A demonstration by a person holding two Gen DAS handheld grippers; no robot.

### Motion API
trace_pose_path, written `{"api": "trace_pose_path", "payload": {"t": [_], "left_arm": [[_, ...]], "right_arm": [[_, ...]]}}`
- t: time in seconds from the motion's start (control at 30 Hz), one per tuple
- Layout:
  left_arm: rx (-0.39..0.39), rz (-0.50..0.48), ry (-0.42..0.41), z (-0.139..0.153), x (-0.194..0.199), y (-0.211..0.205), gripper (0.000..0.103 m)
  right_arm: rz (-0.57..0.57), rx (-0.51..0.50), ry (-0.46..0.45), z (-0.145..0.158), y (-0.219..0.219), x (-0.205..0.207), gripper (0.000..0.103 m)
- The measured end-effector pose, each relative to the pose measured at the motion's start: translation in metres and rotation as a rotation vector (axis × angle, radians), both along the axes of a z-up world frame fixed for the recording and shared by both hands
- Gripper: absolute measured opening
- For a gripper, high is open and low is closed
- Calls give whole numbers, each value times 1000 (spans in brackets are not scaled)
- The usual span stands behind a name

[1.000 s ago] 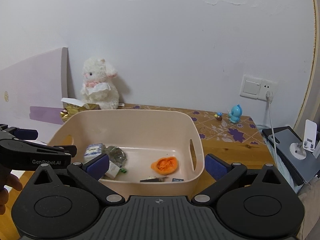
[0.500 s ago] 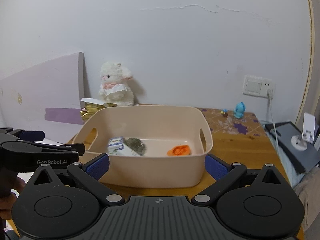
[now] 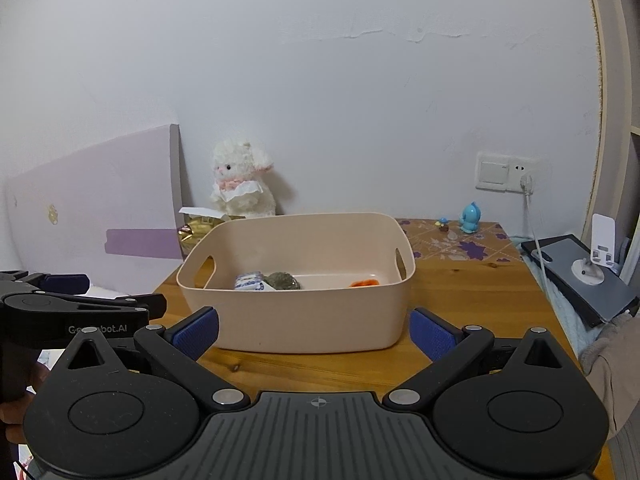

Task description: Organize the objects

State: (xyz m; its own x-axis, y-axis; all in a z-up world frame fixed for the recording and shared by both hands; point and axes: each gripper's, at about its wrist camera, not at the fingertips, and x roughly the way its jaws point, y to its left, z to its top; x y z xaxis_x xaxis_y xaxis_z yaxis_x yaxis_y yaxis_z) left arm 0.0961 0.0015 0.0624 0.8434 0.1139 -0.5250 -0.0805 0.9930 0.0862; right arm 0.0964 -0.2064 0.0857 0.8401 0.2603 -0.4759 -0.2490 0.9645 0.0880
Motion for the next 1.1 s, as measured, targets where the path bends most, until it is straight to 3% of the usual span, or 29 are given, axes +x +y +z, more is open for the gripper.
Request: {"api": "trace_pose_path", "payload": {"t": [1.1], "left_arm": [[-67, -50, -17, -12, -122, -19, 98]], "right_arm": [[-1, -6, 16, -13, -34, -106, 103]]}}
